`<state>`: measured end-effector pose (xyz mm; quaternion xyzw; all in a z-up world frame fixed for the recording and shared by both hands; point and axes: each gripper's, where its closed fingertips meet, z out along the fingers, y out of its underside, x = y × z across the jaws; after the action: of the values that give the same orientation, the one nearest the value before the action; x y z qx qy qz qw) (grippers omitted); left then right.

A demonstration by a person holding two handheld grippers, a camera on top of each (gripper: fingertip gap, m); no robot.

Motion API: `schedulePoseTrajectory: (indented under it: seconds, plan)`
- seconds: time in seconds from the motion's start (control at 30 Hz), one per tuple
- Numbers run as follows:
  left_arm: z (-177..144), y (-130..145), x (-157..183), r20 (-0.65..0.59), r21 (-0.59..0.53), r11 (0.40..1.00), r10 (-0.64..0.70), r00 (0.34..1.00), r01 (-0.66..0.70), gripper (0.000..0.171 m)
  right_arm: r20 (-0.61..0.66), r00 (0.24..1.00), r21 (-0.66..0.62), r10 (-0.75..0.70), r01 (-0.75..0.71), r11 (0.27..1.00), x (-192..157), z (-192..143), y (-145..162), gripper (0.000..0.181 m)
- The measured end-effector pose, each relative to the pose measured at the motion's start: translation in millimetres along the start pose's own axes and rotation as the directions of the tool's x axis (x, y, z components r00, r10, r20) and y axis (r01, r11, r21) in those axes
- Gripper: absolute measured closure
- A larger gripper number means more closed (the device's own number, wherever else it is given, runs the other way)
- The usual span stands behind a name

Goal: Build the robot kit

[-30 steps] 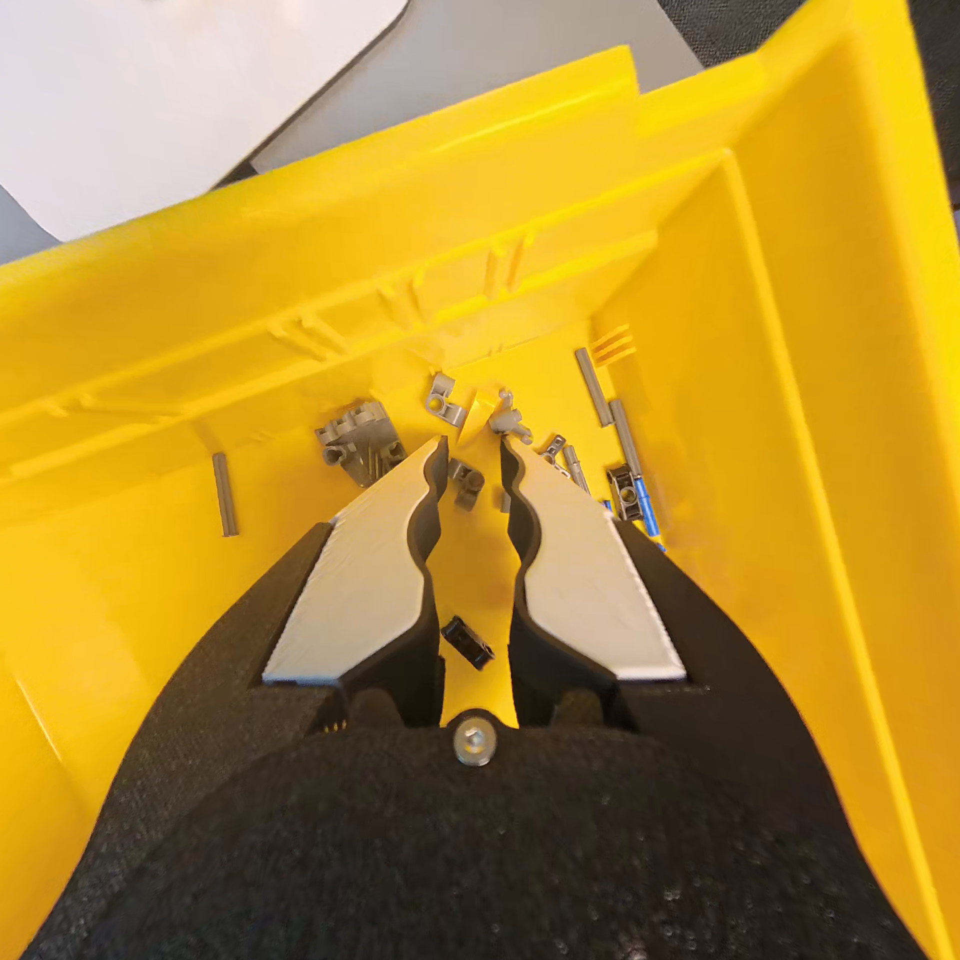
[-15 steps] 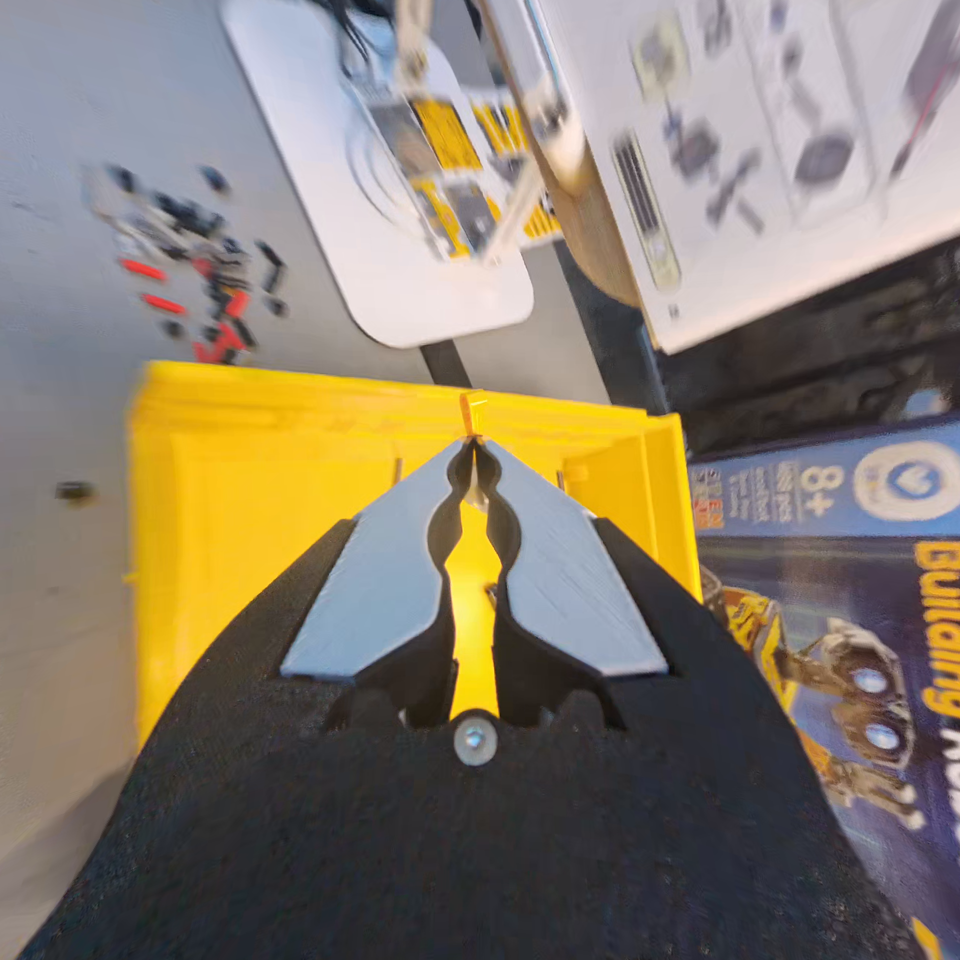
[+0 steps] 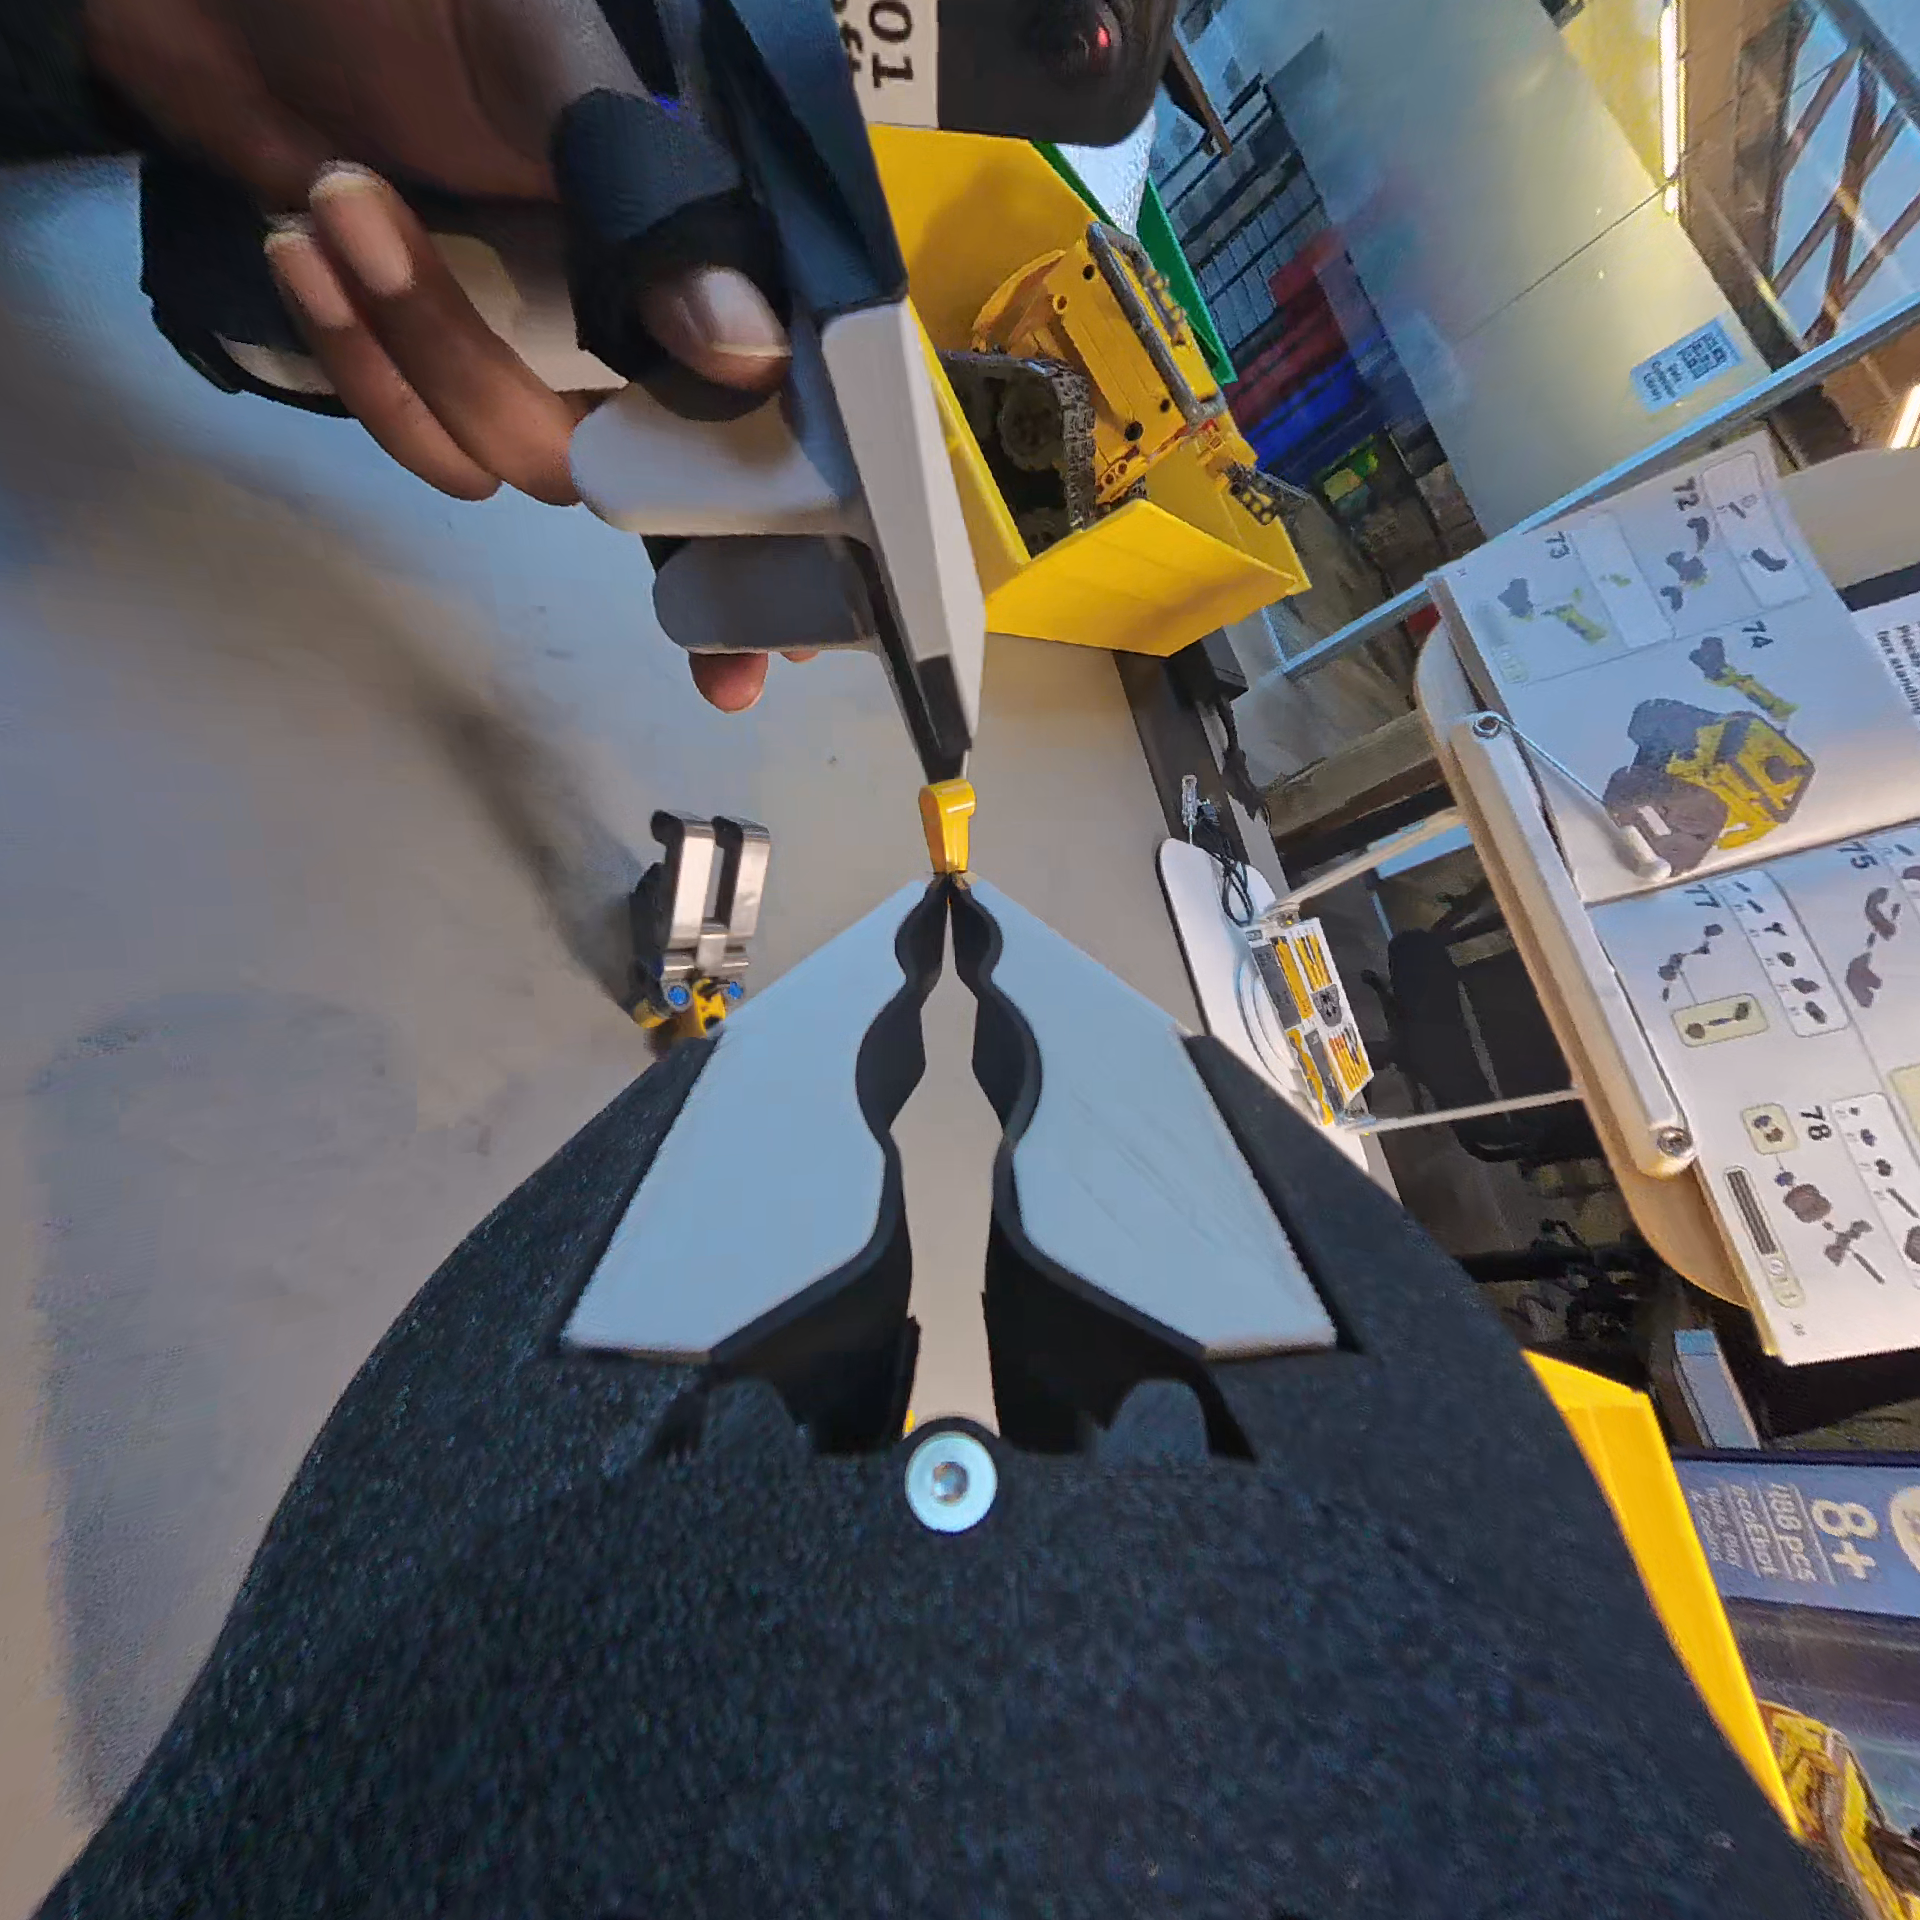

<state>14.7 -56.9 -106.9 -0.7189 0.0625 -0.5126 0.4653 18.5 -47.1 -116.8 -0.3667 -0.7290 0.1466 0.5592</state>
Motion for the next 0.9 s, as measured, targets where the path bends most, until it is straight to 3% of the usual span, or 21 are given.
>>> schedulePoseTrajectory:
  seconds: [0.2, 0.4, 0.6, 0.7, 0.77, 0.9]
  plan:
    - [4.8, 6.4, 9.7, -0.004, -0.044, 0.995, 0.093, 0.996, -0.093, 0.164, -0.077, 0.987, 0.001, -0.138, 0.139, 0.990, 3.8, -5.0, -12.4, 0.181]
    - [1.4, 2.0, 11.5, -0.018, -0.020, 0.991, 0.134, 0.991, -0.134, 0.163, -0.142, 0.954, 0.033, -0.265, 0.272, 0.962, 4.9, -9.3, -16.2, 0.181]
    - [4.3, 8.3, 8.7, -0.021, -0.049, 0.986, 0.160, 0.987, -0.161, 0.171, -0.126, 0.951, 0.080, -0.282, 0.293, 0.953, -1.2, -11.2, -15.2, 0.181]
    - [2.8, 14.1, 0.1, 0.027, -0.110, 0.965, 0.241, 0.970, -0.236, 0.171, -0.019, 0.996, 0.098, -0.084, 0.085, 0.991, 1.3, -9.5, -0.8, 0.181]
    - [-1.5, 15.3, -8.8, 0.082, -0.156, 0.938, 0.326, 0.942, -0.311, 0.171, 0.119, 0.988, 0.071, 0.098, -0.107, 0.992, 0.4, -11.2, 15.6, 0.178]
    - [-8.4, 15.1, -18.2, 0.134, -0.210, 0.900, 0.414, 0.900, -0.383, 0.171, 0.397, 0.842, -0.060, 0.365, -0.372, 0.926, -12.4, -34.1, 39.5, 0.166]
